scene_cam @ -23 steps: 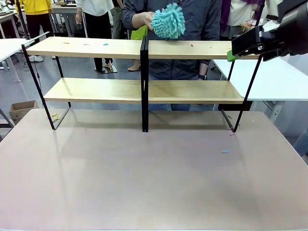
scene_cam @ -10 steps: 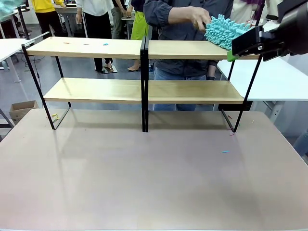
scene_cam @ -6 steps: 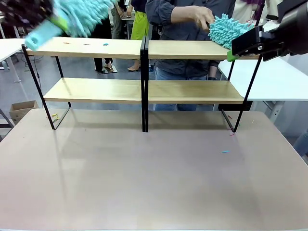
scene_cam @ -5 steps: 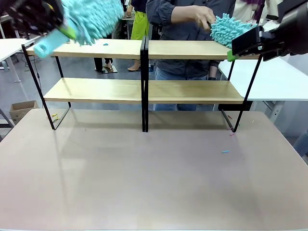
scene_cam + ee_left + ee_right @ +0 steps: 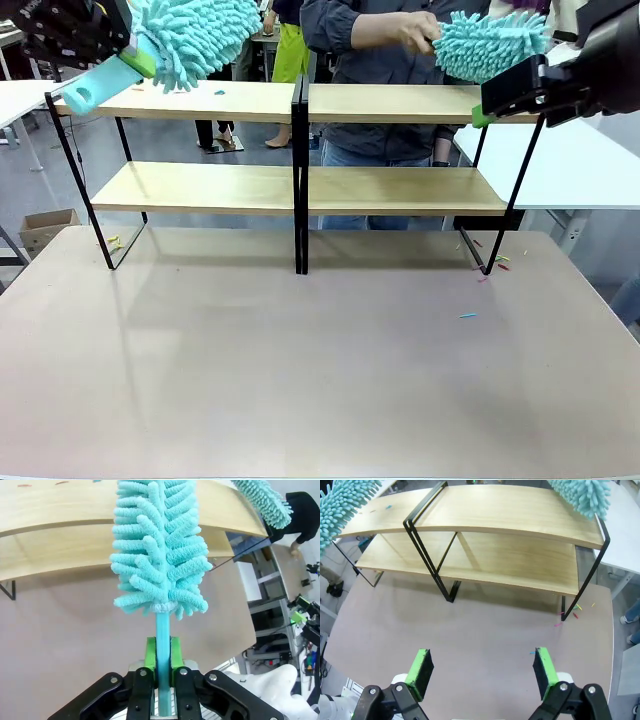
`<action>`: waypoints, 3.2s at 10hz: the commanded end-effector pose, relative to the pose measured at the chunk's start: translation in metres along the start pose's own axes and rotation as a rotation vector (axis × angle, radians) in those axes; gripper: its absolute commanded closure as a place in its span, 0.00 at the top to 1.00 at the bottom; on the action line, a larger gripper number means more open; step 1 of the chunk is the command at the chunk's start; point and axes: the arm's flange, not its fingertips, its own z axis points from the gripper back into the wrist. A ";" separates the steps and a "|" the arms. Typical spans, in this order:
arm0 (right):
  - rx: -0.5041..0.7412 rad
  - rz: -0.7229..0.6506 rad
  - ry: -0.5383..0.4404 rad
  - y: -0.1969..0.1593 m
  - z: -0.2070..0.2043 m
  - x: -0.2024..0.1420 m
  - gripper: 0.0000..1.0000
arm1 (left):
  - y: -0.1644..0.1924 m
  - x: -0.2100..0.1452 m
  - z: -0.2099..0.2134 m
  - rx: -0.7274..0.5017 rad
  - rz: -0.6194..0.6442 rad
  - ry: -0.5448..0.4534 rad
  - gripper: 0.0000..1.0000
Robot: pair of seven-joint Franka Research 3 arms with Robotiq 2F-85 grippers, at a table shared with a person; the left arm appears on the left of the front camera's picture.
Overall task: Clean the shelves.
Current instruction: Clean another randomly selected level of the Shelf with the Duster.
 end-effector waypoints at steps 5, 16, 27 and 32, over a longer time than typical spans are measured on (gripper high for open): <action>0.001 -0.004 0.001 0.000 0.000 0.000 1.00 | -0.034 0.057 -0.086 0.298 0.022 0.072 0.12; 0.001 -0.004 0.001 0.000 0.000 0.000 1.00 | 0.069 0.066 -0.053 0.771 0.326 0.245 0.12; 0.001 -0.004 0.001 0.000 0.000 0.000 1.00 | 0.105 0.055 0.033 0.219 0.231 0.018 0.12; 0.001 -0.004 0.001 0.000 0.000 0.000 1.00 | 0.183 0.012 0.131 -0.398 -0.221 0.168 0.12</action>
